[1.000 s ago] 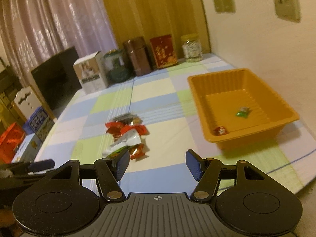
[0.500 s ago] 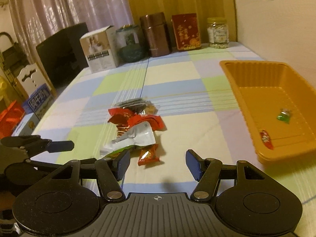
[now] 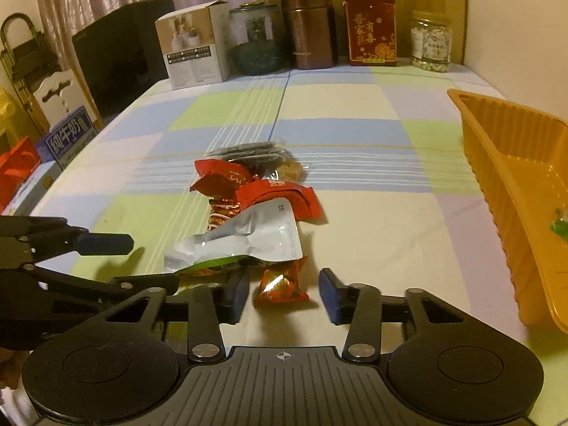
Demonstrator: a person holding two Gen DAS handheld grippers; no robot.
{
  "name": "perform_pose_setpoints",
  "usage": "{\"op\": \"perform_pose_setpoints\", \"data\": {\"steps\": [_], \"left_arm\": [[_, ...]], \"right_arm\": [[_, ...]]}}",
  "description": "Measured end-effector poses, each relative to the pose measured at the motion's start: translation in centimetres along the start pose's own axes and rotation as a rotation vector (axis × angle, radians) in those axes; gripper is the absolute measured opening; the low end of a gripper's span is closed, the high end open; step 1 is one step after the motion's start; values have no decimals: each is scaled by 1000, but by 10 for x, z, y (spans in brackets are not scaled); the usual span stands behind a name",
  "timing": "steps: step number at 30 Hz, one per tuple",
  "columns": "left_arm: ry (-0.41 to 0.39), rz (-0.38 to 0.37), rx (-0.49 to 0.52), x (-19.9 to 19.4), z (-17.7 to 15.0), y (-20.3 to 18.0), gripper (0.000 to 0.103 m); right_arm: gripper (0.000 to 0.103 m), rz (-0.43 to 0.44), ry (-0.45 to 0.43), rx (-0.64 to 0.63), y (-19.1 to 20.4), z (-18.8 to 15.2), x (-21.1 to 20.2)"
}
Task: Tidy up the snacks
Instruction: 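Grasp a red candy with the right tool while the left tool grasps the white foil packet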
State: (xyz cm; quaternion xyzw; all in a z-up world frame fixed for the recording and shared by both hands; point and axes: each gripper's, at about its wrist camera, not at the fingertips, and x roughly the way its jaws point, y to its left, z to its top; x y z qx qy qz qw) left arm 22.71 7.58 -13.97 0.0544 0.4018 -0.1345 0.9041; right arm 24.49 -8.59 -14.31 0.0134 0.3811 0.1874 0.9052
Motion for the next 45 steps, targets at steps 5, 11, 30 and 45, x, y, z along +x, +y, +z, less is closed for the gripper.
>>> {"op": "perform_pose_setpoints", "data": {"steps": [5,11,30,45], "left_arm": [[-32,-30,29,-1,4,-8,60],[-64,-55,100,11,16,-20,60],[5,-80,74,12,10,-48,41],[-36,-95,87,27,19,-55,28]], "right_arm": [[30,-20,-13,12,-5,-3,-8],[29,-100,-5,74,-22,-12,-22],[38,-119,-12,144,-40,-12,-25],[38,-142,-15,81,-38,-11,-19]]}}
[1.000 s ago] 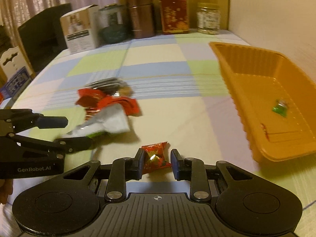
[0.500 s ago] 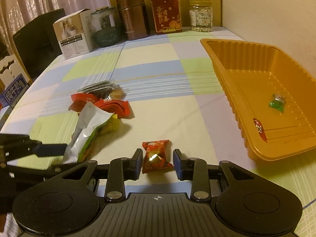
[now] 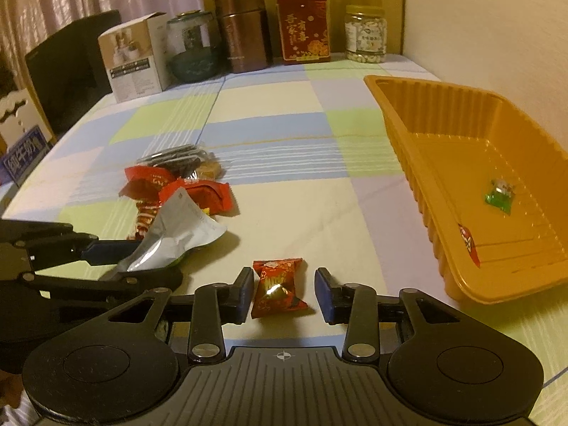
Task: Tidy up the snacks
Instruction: 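Grasp a red candy with the right tool while the left tool grasps the white foil packet, then carry the red candy and white foil packet into the orange tray and release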
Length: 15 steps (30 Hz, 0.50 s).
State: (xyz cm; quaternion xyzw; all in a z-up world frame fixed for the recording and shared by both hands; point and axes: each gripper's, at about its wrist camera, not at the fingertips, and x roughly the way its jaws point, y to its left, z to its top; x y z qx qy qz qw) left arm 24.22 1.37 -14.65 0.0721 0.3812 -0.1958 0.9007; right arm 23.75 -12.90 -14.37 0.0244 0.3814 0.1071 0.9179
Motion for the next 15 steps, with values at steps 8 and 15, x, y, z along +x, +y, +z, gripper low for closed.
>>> {"op": "perform_pose_setpoints", "data": {"steps": [8,15], "left_arm": [[5,24,-10,-7,-5,-7,27],[7,49,-66,-21,-11,-11,27]], "right_arm": [[22,-4,-9,-3,-1,-1,-4],[21,14,-57,0,2,0,-22]]}}
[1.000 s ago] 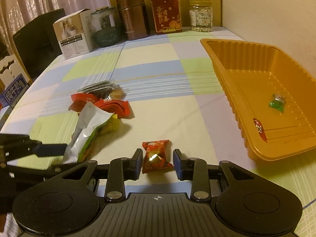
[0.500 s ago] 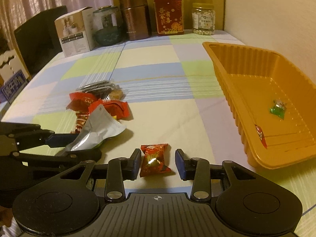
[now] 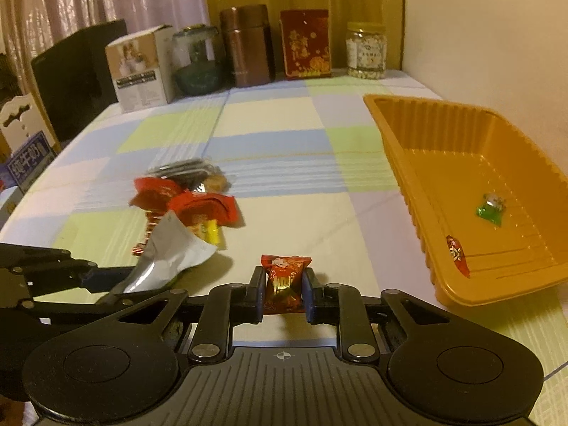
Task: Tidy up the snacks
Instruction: 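Carry the red candy and white foil packet into the orange tray and release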
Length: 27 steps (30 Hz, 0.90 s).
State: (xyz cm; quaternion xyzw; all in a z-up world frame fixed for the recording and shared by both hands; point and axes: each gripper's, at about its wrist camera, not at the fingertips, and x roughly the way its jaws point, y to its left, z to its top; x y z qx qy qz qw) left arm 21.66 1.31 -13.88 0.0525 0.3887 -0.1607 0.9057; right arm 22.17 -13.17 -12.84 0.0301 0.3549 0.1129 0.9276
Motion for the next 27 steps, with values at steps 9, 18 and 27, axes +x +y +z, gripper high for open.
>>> {"op": "perform_pose_setpoints", "data": {"steps": [9,18,27], "left_arm": [[-26,44,-124,-41,-7,-15,27],[-50,42,-216,-84,-13,-46,27],[-78,45,-231,-116,5,-73,27]], "right_arm": [[21,14,-30,37,0,-2,-36],[21,31,-57,96,-14,-4,-92],[21,28,-105,138,-35,4,-142]]}}
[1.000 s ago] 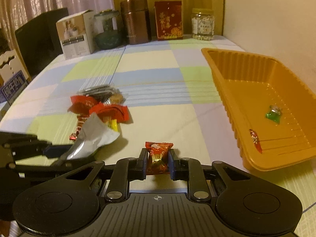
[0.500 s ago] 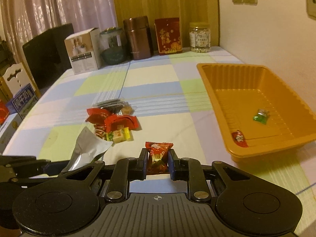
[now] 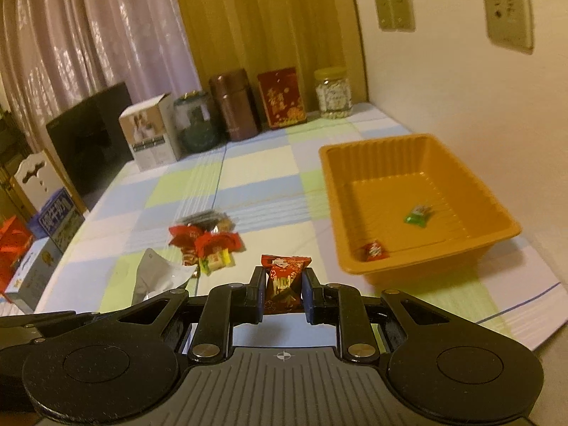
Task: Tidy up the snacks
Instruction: 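Carry the red candy and white foil packet into the orange tray and release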
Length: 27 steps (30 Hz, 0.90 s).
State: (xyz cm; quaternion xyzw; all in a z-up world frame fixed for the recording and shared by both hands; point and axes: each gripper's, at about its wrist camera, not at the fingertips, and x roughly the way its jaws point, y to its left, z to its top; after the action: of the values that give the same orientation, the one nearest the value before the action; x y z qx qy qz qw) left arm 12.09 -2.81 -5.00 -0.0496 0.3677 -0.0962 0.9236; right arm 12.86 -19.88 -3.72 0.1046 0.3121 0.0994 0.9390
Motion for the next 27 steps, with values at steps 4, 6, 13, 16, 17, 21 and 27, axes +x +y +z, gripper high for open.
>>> {"op": "perform_pose_setpoints", "data": {"steps": [4,6,13,16,17,21,27], "left_arm": [[-9,-15,6,-5,9,-14,27],[-13,-28,13,-5,14,-20,27],[-32,-84,43,2,38,-46,27],[-31,-111,57,11,47,-60,27],[-30,-118,62,14,50,-64,27],[-21,-147,86,30,60,-82,27],[-7,-185,125,56,74,-105,27]], "right_arm": [[21,-18,-15,15,-10,7,-13],[21,-32,-25,21,-17,12,-20],[21,-104,-68,48,-46,28,-33],[21,-134,-76,66,-61,32,-35],[21,-144,-77,72,-66,34,-34],[21,-172,-82,89,-83,41,-31],[21,-199,-78,88,-103,53,-18]]}}
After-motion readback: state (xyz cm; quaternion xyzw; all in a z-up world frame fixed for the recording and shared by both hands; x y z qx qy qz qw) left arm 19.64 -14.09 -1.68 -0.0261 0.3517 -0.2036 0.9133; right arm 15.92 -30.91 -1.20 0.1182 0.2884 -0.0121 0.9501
